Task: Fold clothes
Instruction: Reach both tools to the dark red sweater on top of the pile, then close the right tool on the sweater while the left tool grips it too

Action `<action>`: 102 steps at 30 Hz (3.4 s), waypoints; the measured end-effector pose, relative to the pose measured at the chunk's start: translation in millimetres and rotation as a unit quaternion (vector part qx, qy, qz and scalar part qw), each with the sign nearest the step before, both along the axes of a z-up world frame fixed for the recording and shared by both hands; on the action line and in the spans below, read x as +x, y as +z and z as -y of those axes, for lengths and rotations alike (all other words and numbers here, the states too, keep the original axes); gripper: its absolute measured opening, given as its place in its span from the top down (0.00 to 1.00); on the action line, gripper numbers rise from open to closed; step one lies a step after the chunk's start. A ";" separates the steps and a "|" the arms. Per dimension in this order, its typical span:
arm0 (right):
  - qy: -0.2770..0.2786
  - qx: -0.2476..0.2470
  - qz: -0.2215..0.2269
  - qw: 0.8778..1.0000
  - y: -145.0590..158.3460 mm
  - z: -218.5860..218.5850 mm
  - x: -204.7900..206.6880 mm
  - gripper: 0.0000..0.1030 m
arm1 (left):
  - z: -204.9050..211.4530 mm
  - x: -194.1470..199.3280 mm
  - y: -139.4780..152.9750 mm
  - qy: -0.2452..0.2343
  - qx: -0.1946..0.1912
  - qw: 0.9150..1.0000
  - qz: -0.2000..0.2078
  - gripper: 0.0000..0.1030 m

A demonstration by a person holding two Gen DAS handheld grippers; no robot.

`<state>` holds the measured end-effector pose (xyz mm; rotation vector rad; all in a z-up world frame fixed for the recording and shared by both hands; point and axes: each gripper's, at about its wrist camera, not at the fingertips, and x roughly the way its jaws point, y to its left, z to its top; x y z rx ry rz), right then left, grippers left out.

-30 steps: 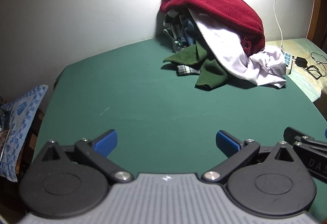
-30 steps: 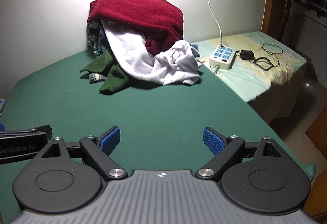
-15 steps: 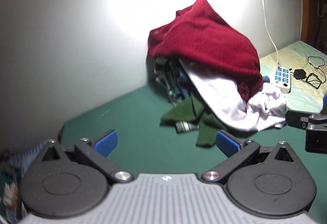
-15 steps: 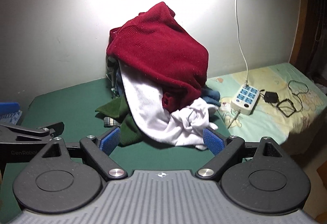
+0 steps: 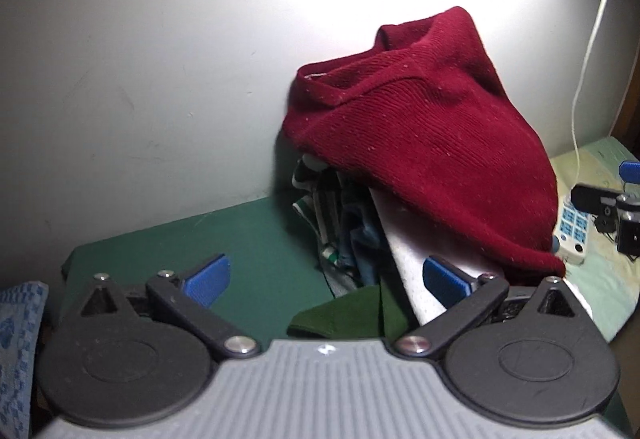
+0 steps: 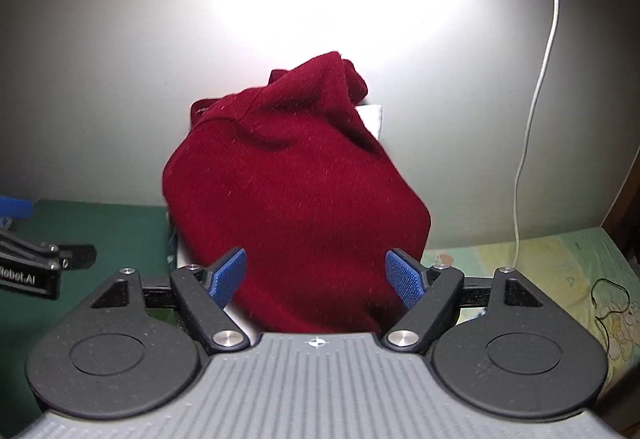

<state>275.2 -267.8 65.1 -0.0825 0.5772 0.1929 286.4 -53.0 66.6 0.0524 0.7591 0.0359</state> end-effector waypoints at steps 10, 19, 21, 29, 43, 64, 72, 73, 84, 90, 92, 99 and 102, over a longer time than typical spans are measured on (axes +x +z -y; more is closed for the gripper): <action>-0.019 -0.014 0.063 0.998 14.7 -22.6 131.1 0.23 | 11.2 69.0 -30.3 0.050 -0.019 0.998 -0.022 0.00; -0.027 0.012 0.066 0.997 17.6 -23.6 182.4 0.22 | 4.8 123.0 -45.9 0.037 -0.080 0.995 -0.047 0.00; -0.026 0.006 0.069 0.997 17.2 -22.6 186.8 0.21 | 4.4 131.0 -46.6 0.028 -0.078 0.995 -0.049 0.00; -0.009 0.016 0.095 0.995 24.4 -8.4 182.1 0.11 | -12.9 132.1 -38.7 -0.021 -0.123 0.991 -0.037 0.00; 0.039 0.005 0.067 0.997 10.5 -8.1 191.1 0.91 | 7.2 131.3 -20.6 -0.064 -0.122 0.990 -0.021 0.45; 0.069 -0.037 0.102 0.992 41.6 13.2 88.2 0.93 | -16.0 104.2 -23.1 -0.058 -0.144 0.988 -0.015 0.79; 0.068 -0.052 0.089 0.992 36.5 21.3 78.3 0.87 | -19.8 105.4 -22.9 -0.037 -0.183 0.982 0.002 0.08; 0.064 -0.052 0.089 0.993 34.5 21.8 79.1 0.82 | -17.9 107.8 -23.0 -0.034 -0.182 0.983 0.001 0.08; 0.046 -0.001 0.093 0.995 27.9 30.0 92.1 0.46 | -7.5 137.3 -30.6 -0.030 -0.211 0.977 -0.018 0.41; 0.059 0.019 0.088 0.994 19.9 26.7 99.0 0.91 | -7.1 126.3 -22.4 -0.033 -0.199 0.979 0.000 0.63; 0.059 0.015 0.099 0.993 22.3 23.9 93.8 0.92 | -9.0 120.6 -19.2 -0.033 -0.200 0.979 0.006 0.71; 0.060 0.006 0.125 0.990 40.1 19.2 76.5 0.92 | -8.7 102.0 0.0 -0.032 -0.191 0.981 0.030 0.82; 0.056 0.014 0.132 0.990 51.6 23.2 66.0 0.92 | -6.6 90.9 10.4 -0.038 -0.185 0.981 0.043 0.84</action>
